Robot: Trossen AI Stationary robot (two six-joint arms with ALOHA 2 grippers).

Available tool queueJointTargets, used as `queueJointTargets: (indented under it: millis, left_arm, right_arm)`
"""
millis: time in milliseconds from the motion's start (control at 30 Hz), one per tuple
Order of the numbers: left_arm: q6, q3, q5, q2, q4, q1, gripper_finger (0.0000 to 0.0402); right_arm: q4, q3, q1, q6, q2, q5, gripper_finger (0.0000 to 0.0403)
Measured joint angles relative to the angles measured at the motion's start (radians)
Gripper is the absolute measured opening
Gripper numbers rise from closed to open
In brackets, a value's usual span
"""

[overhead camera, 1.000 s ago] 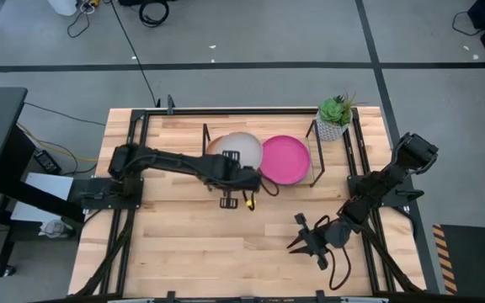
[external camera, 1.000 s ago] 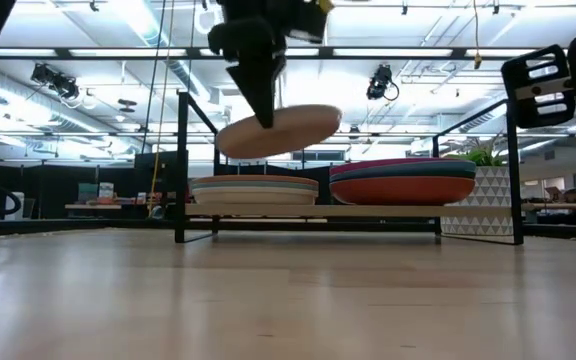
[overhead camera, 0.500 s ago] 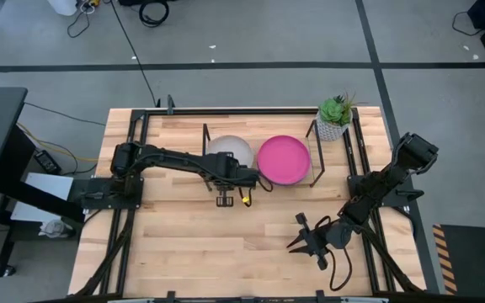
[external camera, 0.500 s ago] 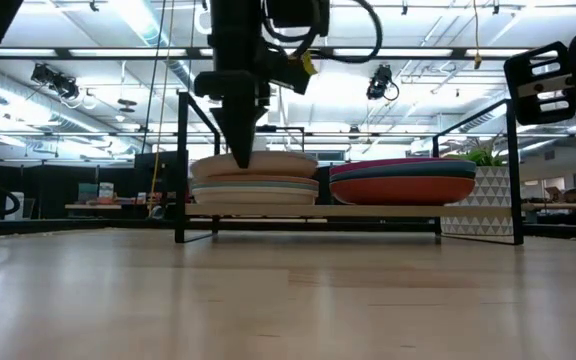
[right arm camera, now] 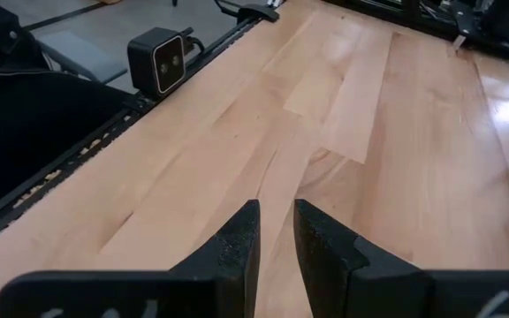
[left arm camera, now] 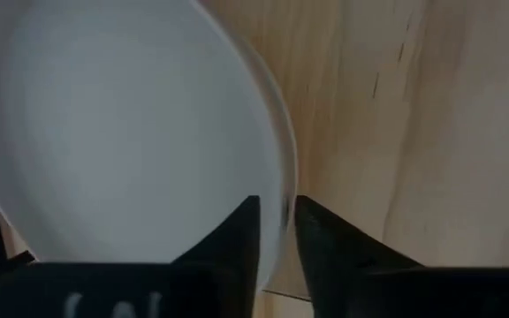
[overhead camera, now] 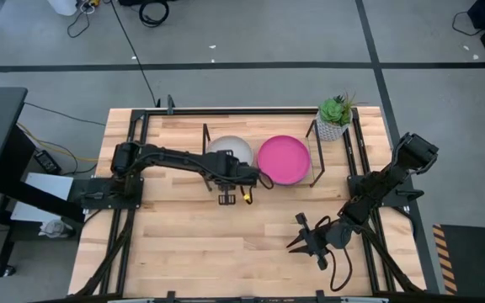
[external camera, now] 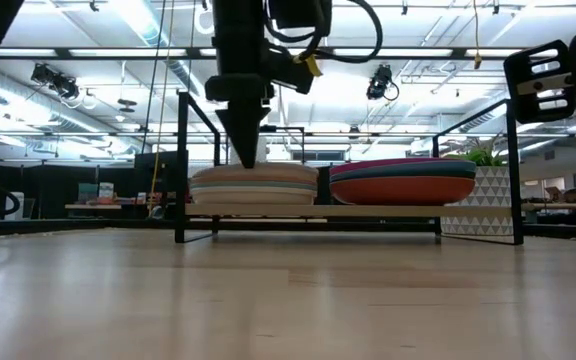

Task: Place and stack plates onto a shelf
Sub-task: Stack the gray plate on top of the brown plate on the shelf, then return to Home Position

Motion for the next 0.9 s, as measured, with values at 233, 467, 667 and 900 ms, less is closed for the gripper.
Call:
queueJointTargets:
  millis: [233, 467, 667, 900]
  left_arm:
    - [-0.008, 0.068, -0.023, 0.000, 0.001, -0.001, 0.0137]
    - [-0.035, 0.035, -0.244, 0.005, 0.207, 0.001, 0.0145]
    - [-0.034, -0.077, -0.306, 0.008, 0.383, -0.001, 0.0143]
    - [-0.043, -0.118, -0.329, 0.009, 0.362, -0.007, 0.0143]
  right_arm:
    - [0.000, 0.000, 0.000, -0.004, 0.000, 0.000, 0.0078]
    - [0.000, 0.000, 0.000, -0.004, 0.000, 0.000, 0.0078]
    - [-0.001, 0.000, 0.000, -0.004, 0.000, -0.001, 0.0078]
    - [-0.002, 0.000, 0.000, -0.004, 0.000, 0.000, 0.0078]
